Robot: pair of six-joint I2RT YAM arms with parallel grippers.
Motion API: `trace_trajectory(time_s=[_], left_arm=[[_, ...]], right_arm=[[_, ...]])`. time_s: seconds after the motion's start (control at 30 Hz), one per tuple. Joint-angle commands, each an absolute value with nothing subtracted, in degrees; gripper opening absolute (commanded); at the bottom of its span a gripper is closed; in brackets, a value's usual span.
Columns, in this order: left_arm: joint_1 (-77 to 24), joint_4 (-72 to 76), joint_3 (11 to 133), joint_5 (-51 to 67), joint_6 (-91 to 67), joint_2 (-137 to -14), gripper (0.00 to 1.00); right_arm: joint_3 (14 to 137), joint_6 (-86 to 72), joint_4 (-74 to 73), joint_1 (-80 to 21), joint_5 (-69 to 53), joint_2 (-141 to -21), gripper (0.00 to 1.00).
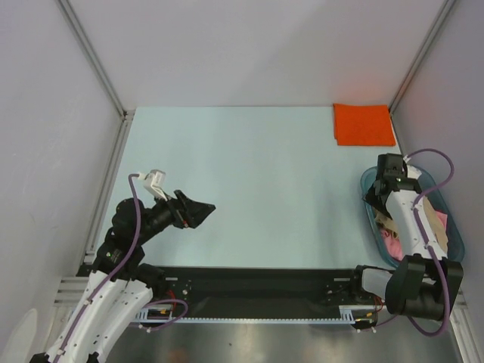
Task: Fold and stack the t-shirts
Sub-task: Grab the tshirt from the pile
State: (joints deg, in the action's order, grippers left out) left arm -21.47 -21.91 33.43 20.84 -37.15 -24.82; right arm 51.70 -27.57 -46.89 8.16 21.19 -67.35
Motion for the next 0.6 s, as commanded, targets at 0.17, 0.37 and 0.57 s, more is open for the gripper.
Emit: trace_trajectory(time_s=[0.17, 0.37, 0.57], left_arm=[[-23.03, -20.39, 35.68, 23.03, -34.63, -25.05, 0.98], [-23.11, -21.88, 36.74, 23.64, -37.52, -25.22, 0.95], [-23.03, -23.99, 38.75, 23.56, -39.64, -24.70, 0.95]], right_arm=[[49.75, -31.81, -44.74, 8.53, 32.16, -69.87, 0.55], [52.54, -31.38, -43.07, 10.36, 35.77, -69.53, 0.19], [67.89, -30.23, -45.26, 10.64, 37.27, -64.87, 0.00]])
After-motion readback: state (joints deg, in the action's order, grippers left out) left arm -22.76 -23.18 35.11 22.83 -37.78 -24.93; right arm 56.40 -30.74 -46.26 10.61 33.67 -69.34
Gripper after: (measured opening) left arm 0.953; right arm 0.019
